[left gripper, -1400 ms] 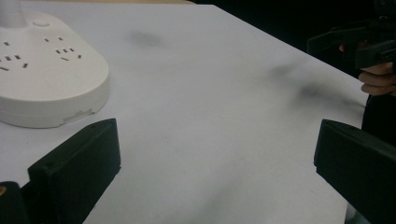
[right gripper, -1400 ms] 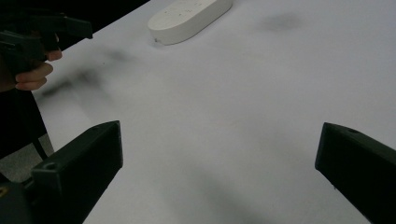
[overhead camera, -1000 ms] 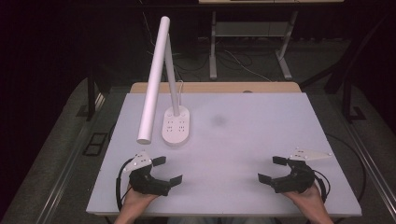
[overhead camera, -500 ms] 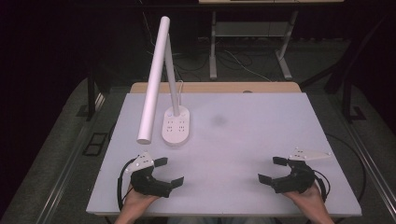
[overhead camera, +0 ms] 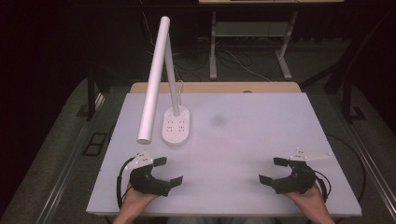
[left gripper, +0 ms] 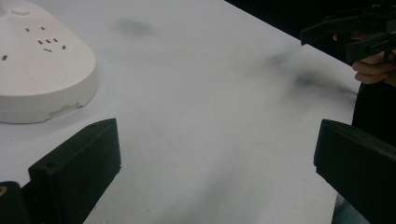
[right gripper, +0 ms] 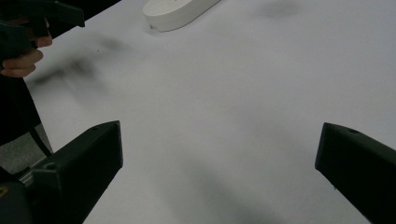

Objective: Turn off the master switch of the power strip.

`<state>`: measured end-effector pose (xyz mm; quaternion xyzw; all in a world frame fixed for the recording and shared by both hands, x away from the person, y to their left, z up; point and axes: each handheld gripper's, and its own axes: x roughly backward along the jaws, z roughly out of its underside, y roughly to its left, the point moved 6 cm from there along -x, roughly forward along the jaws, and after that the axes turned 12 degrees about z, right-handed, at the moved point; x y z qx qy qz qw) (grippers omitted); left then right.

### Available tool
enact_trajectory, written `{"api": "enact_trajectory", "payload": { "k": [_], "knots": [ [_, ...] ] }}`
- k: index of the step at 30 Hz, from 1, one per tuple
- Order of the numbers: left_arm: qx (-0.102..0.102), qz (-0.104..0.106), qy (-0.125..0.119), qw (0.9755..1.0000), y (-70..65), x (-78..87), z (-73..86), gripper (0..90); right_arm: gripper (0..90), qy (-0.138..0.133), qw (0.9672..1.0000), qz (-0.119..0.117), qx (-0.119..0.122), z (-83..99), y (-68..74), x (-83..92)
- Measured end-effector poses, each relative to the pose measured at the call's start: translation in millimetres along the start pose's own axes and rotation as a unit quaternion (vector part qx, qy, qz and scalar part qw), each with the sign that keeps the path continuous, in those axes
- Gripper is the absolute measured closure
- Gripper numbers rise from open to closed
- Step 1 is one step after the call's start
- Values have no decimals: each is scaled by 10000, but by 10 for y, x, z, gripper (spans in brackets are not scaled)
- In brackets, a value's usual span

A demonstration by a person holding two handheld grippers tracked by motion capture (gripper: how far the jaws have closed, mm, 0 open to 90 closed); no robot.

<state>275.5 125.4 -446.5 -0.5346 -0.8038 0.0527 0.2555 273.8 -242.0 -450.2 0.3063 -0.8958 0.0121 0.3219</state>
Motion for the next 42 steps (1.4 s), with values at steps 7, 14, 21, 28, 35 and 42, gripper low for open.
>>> {"api": "enact_trajectory", "payload": {
  "k": [7, 14, 21, 28, 35, 42],
  "knots": [
    [7, 31, -6, 10000, 6, 40, -50, 0, 1, 43, 10000, -5, 31, 6, 3, -3],
    [98, 140, 19, 9999, 2, 55, -99, 0, 1, 47, 10000, 3, 60, 9, 4, -10],
    [95, 143, 72, 9998, 20, 68, -165, 0, 1, 88, 9999, 0, 50, 15, 13, -13],
    [94, 56, 164, 9998, 58, 107, -235, 0, 1, 123, 9999, 15, 50, 21, 13, -22],
    [99, 27, 208, 9997, 109, 142, -292, 0, 1, 149, 9999, 24, 79, 27, 13, -30],
    [105, -26, 268, 9996, 179, 196, -381, 0, 1, 173, 9998, 21, 102, 37, 21, -38]
  ]
}}
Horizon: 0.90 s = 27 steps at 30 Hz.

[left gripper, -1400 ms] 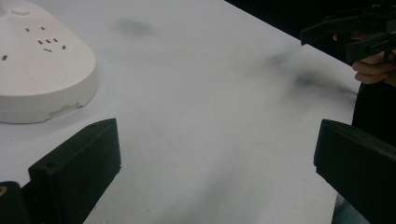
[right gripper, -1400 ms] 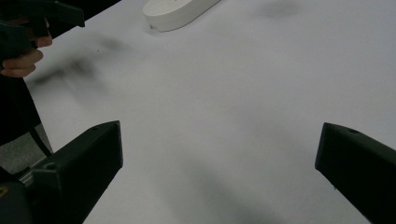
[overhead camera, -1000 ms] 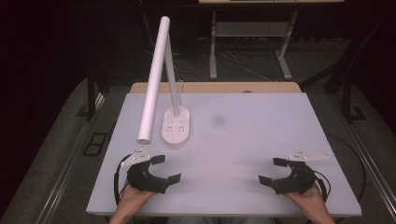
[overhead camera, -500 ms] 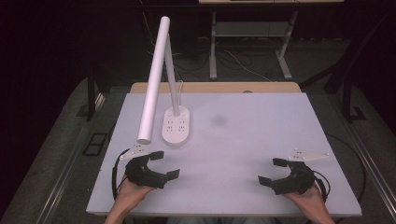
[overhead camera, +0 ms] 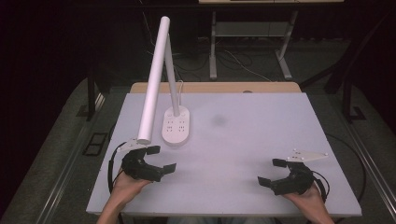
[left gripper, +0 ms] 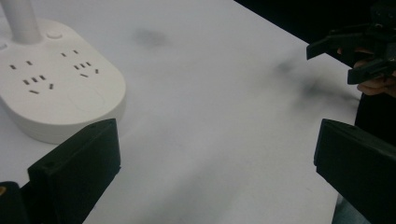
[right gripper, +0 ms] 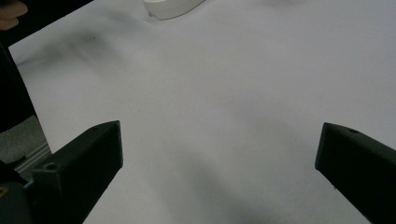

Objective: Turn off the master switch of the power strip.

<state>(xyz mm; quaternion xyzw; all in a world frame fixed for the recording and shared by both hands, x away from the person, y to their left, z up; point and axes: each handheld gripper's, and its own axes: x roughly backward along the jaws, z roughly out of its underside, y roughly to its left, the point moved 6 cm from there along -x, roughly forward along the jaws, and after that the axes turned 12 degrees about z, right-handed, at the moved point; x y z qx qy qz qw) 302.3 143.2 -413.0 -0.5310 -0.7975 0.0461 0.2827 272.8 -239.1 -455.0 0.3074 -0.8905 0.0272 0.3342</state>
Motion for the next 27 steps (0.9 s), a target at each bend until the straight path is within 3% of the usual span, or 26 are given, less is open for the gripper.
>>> {"api": "enact_trajectory", "payload": {
  "k": [15, 27],
  "knots": [
    [10, -107, -3, 9999, 136, 91, -212, 0, 0, 22, 10000, -7, 75, 10, 10, -5],
    [48, -144, 79, 9999, 255, 42, -363, 0, 1, 2, 9999, -34, 106, 12, 14, 4]
  ]
}}
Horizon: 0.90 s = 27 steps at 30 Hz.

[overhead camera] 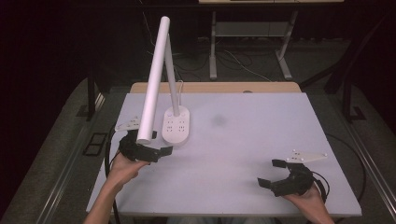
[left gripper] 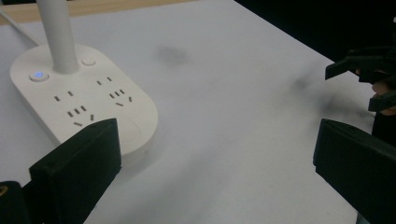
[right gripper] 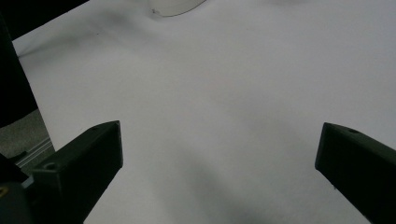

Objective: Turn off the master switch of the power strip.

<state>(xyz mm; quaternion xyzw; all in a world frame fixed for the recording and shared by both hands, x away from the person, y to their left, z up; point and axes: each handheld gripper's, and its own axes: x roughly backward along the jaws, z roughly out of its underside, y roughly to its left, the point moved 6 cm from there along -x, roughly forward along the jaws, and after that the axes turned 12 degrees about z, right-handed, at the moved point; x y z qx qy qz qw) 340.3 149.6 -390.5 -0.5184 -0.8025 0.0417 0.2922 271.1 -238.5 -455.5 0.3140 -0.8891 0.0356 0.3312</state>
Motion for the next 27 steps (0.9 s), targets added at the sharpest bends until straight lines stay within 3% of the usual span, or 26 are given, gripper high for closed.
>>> {"api": "enact_trajectory", "payload": {
  "k": [17, 27],
  "knots": [
    [51, -210, -59, 9997, 225, 69, -262, 1, 1, 39, 10000, -9, 17, 9, 10, -9],
    [66, -283, 55, 9996, 344, 23, -376, 4, 1, 40, 10000, -27, 3, 11, 8, -7]
  ]
}}
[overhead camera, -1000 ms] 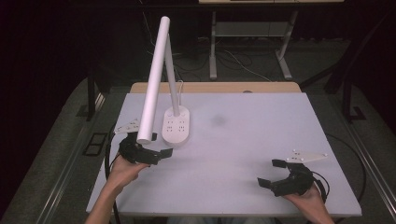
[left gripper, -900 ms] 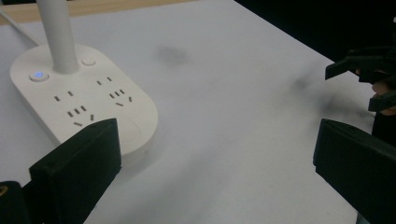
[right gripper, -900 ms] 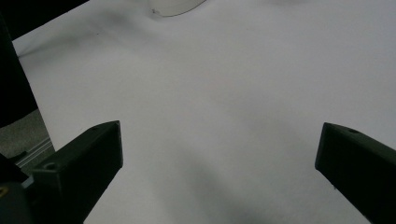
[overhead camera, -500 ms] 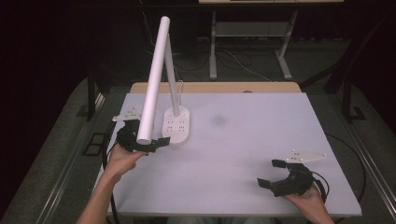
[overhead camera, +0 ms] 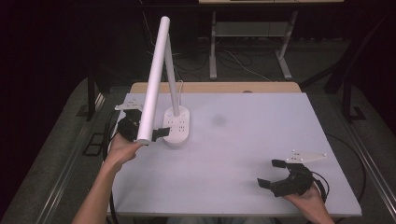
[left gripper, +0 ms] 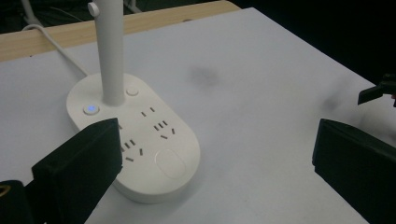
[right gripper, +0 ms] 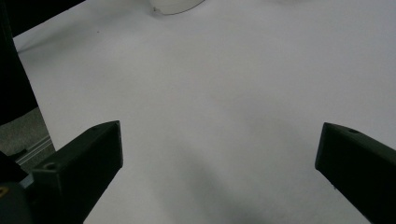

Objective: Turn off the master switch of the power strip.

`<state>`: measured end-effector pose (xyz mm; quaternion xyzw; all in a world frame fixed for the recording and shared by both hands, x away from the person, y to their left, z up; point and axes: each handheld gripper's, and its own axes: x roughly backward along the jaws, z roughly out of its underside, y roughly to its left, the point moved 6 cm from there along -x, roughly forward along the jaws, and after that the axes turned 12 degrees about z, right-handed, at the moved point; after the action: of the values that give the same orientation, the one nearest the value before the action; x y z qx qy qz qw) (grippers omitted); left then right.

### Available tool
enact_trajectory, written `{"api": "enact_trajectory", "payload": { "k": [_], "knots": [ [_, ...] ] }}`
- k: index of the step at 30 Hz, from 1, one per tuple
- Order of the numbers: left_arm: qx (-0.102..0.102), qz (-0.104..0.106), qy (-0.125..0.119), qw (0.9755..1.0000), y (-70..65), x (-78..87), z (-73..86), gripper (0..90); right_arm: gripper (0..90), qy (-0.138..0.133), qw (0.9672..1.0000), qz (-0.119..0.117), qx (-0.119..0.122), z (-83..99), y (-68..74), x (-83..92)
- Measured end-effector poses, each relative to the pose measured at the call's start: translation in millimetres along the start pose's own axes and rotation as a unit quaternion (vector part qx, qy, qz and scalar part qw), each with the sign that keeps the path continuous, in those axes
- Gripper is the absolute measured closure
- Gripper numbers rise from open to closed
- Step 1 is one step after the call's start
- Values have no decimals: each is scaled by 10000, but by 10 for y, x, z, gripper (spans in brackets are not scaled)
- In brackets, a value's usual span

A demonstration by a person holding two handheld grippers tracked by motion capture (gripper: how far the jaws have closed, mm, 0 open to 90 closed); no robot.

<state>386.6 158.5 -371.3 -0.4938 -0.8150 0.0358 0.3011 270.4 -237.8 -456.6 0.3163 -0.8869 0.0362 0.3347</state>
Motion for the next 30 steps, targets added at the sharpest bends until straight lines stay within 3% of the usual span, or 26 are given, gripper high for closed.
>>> {"api": "enact_trajectory", "payload": {
  "k": [30],
  "knots": [
    [173, -160, 158, 9996, 365, -122, -158, 15, 1, -40, 10000, 77, -3, -4, -26, -1]
  ]
}}
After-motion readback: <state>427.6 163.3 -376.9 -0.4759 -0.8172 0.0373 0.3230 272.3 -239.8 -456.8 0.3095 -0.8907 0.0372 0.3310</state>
